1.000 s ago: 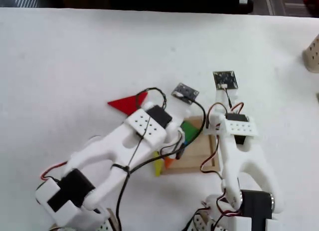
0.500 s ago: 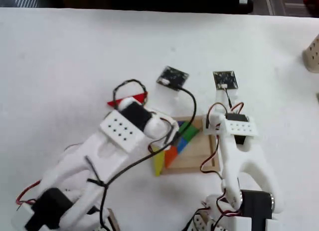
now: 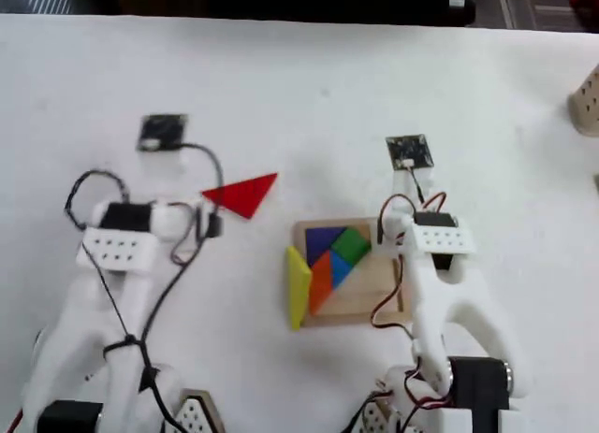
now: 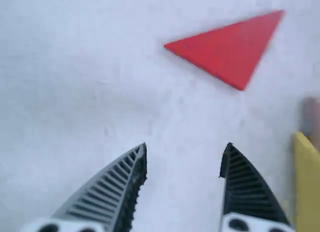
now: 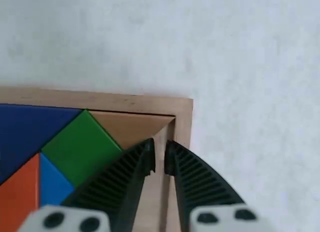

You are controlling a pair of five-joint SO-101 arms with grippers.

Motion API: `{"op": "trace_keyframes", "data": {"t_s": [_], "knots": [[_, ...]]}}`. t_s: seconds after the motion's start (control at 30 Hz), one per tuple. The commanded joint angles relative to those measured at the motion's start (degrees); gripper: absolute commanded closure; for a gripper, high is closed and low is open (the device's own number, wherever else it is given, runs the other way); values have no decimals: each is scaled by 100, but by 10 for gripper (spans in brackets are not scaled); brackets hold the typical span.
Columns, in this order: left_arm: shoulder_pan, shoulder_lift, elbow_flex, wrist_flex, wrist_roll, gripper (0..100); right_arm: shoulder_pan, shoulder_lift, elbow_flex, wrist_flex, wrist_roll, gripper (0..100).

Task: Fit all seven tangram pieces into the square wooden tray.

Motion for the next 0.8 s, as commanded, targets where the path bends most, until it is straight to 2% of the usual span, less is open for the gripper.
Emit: {"op": "trace_keyframes", "data": {"t_s": [0.0,0.07,0.23,0.33,0.4,0.47,0.53,0.67,0.77], "knots": [[-734,-224,659,-1741,-62,762,-444,-523,-255,505,132,950],[-998,-215,712,-2163,-53,762,-787,-910,-413,1042,114,950],[-1182,-198,668,-2259,501,778,-1305,-2123,-985,2299,-123,949],[-1305,92,448,-2312,527,867,-1393,-2633,-1011,2369,-114,942],[-1305,629,97,-2295,519,938,-1552,-2721,-1002,2475,-114,899],[-1314,1332,-413,-2189,519,983,-1842,-2624,-993,2598,-123,841],[-1376,1965,-993,-1837,519,963,-2167,-2422,-993,2686,-141,805],[-1455,2738,-1899,-1055,519,962,-2695,-1947,-993,2668,-149,800],[-1455,2905,-2022,-1011,510,962,-3046,-1719,-1002,2571,-167,800]]}}
